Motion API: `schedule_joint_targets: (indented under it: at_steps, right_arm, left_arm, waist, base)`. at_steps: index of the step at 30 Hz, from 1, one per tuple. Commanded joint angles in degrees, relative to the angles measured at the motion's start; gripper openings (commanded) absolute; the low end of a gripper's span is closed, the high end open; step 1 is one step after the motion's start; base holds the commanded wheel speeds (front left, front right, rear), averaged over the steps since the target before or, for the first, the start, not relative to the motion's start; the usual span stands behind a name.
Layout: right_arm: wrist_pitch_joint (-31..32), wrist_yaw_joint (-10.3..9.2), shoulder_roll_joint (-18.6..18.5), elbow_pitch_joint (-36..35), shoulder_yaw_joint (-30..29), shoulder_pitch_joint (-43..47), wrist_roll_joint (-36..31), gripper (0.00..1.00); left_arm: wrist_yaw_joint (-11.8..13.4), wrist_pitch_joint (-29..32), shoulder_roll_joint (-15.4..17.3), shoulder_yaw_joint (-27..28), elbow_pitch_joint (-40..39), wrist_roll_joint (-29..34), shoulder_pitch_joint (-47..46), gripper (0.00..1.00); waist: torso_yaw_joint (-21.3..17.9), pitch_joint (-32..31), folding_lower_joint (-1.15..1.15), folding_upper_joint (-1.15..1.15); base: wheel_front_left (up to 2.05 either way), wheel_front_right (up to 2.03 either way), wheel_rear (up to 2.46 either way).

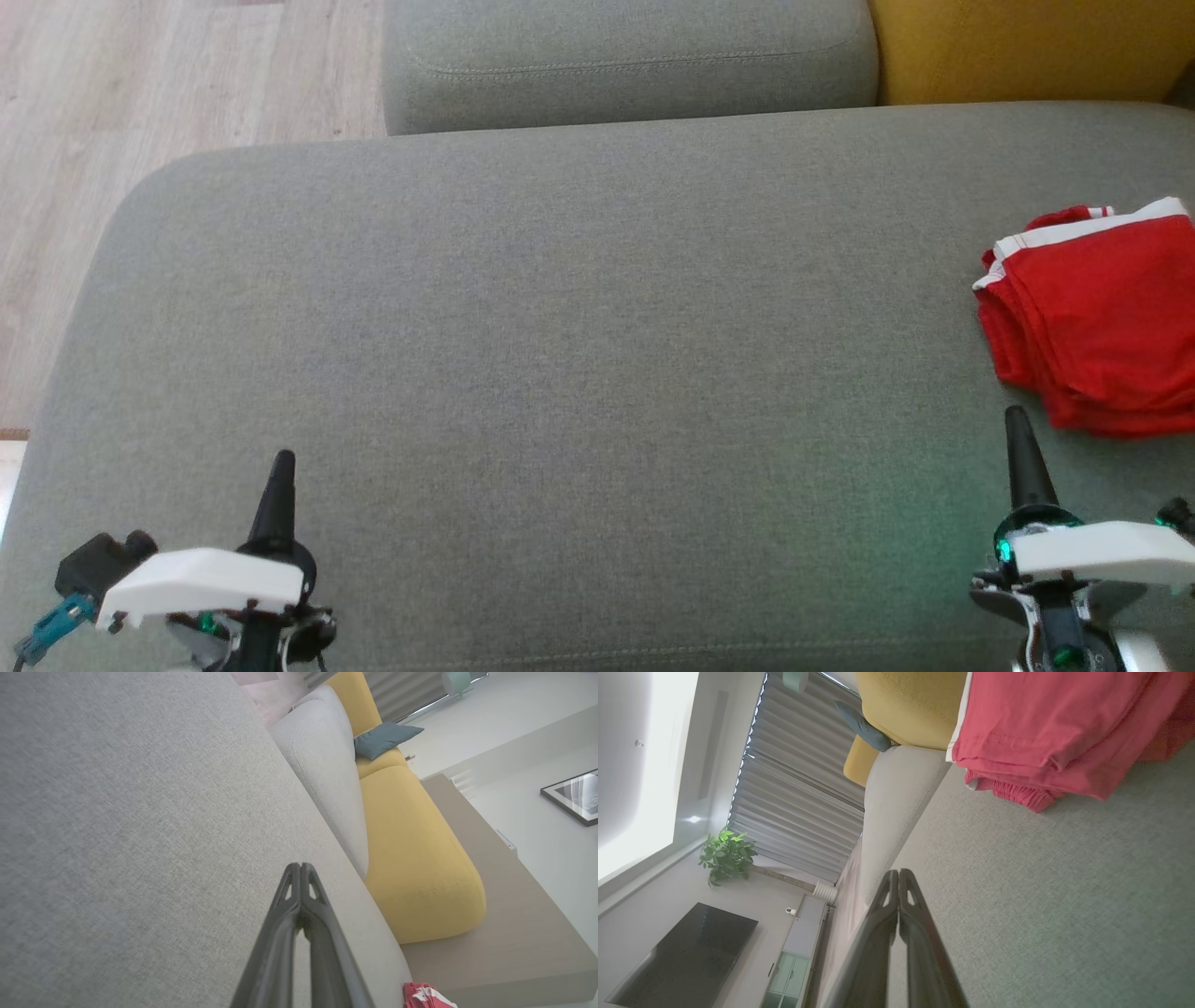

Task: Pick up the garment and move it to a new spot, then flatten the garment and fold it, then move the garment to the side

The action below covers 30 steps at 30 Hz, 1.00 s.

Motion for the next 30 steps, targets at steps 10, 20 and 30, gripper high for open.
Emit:
schedule_joint_targets:
  at_steps: [10, 20, 30]
  right_arm:
    - [0.79, -0.03, -1.28, -0.59, -0.07, -4.42, 8.42, 0.0]
    - [1.41, -0.03, -1.29, 0.41, -0.57, -5.28, 15.2, 0.0]
    - [2.04, -0.04, -1.28, 1.41, -1.09, -6.15, 21.96, 0.0]
  left_arm:
    - [-1.69, 2.06, 0.14, 3.09, -1.48, -8.02, -4.35, 0.0]
    - [-2.78, 3.67, -0.15, 4.5, -1.27, -14.64, -5.08, 0.0]
    - [-3.86, 5.29, -0.45, 5.9, -1.06, -21.25, -5.8, 0.0]
  waist:
    - [0.18, -0.01, 0.0, 0.0]
    - [0.35, -0.02, 0.0, 0.0]
    - [0.51, -0.03, 0.0, 0.0]
  base:
    - [0.0, 0.0, 0.0]
    - [0.0, 0.0, 0.0]
    - [0.0, 0.0, 0.0]
